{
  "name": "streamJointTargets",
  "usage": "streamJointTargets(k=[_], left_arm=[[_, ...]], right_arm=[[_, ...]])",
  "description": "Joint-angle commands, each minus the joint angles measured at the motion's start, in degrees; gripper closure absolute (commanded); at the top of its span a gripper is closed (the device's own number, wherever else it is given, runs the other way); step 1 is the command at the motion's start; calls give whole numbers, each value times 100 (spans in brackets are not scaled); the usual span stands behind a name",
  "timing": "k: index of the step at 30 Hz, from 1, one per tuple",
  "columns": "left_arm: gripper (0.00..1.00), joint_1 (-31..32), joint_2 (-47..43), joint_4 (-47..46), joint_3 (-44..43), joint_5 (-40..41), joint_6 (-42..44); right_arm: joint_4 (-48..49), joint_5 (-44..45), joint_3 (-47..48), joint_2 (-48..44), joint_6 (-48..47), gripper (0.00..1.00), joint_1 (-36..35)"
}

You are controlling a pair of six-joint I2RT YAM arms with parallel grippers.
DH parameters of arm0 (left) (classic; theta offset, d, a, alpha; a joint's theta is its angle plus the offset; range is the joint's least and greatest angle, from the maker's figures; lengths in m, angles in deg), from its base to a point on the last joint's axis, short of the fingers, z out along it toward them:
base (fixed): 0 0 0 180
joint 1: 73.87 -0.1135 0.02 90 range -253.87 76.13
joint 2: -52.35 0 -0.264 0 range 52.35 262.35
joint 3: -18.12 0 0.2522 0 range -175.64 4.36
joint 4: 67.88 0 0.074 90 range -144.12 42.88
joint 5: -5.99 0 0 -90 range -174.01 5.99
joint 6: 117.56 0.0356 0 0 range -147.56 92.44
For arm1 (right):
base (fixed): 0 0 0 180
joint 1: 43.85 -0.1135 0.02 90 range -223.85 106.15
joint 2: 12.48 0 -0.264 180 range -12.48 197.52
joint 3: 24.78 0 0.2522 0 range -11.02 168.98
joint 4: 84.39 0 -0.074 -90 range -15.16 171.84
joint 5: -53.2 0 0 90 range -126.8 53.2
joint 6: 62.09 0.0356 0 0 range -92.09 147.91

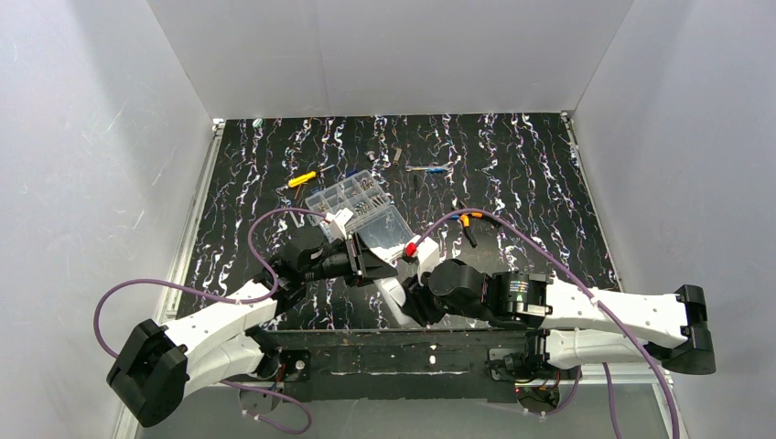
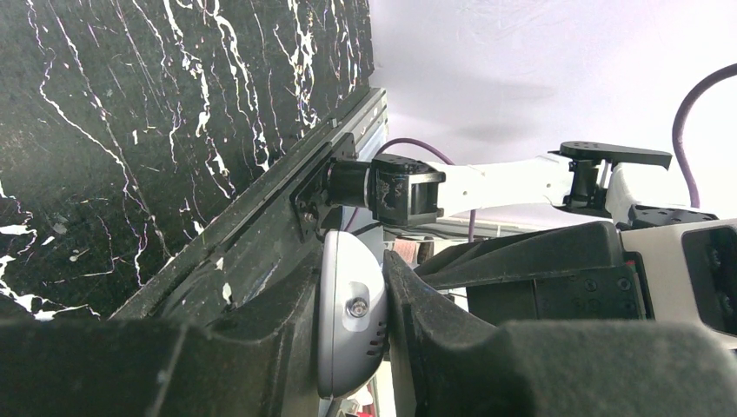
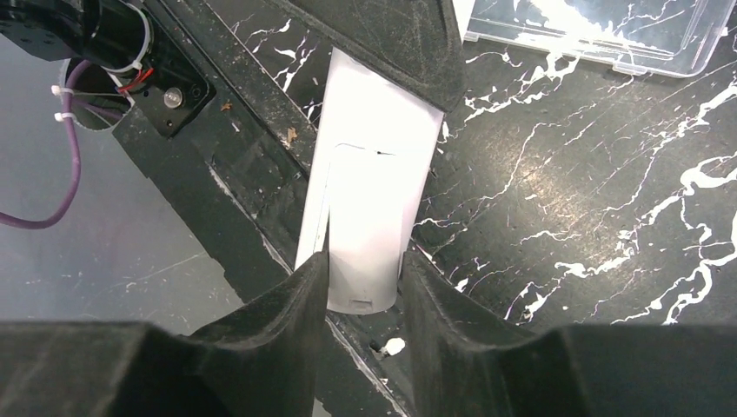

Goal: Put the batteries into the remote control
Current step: Remove the battery cover from the remote control, then place the battery cover at the center of the board.

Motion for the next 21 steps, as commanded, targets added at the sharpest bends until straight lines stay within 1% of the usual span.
streamJointTargets(k=[1,7,13,14,16,19,21], left_arm=[[100,28,-71,-232,-44,-229,-18],[100,33,-120,-92,-63,-239,37],[100,31,-345,321,0,-171,263],[100,29,-374,357,17,-166,284],[100,27,-414,384,59,-150,297],[100,28,-439,433,45,-221,287],[100,33,-455,538,-1,-262,313]], right_arm=[[94,61,-32,-87,-29,58,-37],[-54,472,121,-624,-34,64,-35],[-369,1535,-81,-1353,66,71,106],[-419,1643,-145,-1420,126,73,208],[-428,1573,-330,-1391,231,75,619],[-299,956,-715,-1090,458,76,1614],[-7,559,-965,-789,517,76,1986]])
